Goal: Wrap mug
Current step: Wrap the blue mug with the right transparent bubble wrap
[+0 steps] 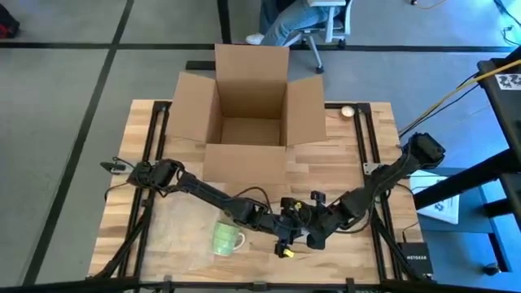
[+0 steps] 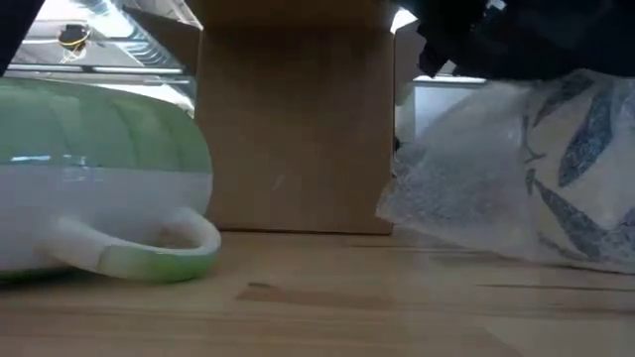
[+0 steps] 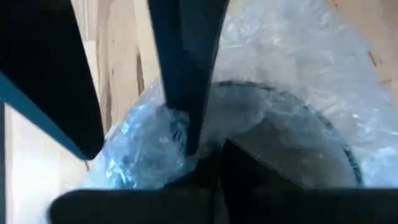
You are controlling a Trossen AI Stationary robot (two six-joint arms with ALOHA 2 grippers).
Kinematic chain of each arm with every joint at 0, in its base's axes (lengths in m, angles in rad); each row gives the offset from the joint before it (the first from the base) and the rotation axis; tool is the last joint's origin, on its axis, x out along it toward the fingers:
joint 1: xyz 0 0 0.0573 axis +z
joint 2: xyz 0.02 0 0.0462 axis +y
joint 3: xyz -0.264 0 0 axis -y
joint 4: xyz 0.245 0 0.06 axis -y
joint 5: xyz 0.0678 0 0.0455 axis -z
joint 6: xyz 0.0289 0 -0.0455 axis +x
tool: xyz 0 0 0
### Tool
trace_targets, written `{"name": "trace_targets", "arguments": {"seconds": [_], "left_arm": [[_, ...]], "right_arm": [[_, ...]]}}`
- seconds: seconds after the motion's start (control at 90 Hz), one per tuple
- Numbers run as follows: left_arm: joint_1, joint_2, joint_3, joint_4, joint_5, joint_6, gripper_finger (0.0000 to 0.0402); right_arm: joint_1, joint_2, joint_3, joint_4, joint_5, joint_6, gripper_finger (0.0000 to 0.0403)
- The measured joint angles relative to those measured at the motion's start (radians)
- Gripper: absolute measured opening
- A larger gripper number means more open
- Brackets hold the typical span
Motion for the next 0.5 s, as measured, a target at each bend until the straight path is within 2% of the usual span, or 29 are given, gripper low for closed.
{"name": "trace_targets", "arguments": {"seconds": [0.144, 0.378, 0.5], "left_arm": [[-0.008, -0.02, 0.0, 0.005, -0.012, 0.0, 0.0166], [-0.013, -0.021, 0.001, 0.018, 0.077, 0.016, 0.0166], [-0.013, -0.005, 0.002, 0.059, 0.083, 0.023, 0.0166]], "right_arm": [[0.001, -0.006, 0.023, -0.002, 0.0, -0.028, 0.0], [0.001, -0.006, 0.025, -0.008, 0.008, -0.033, 0.0], [0.001, -0.006, 0.025, -0.008, 0.009, -0.032, 0.0]]}}
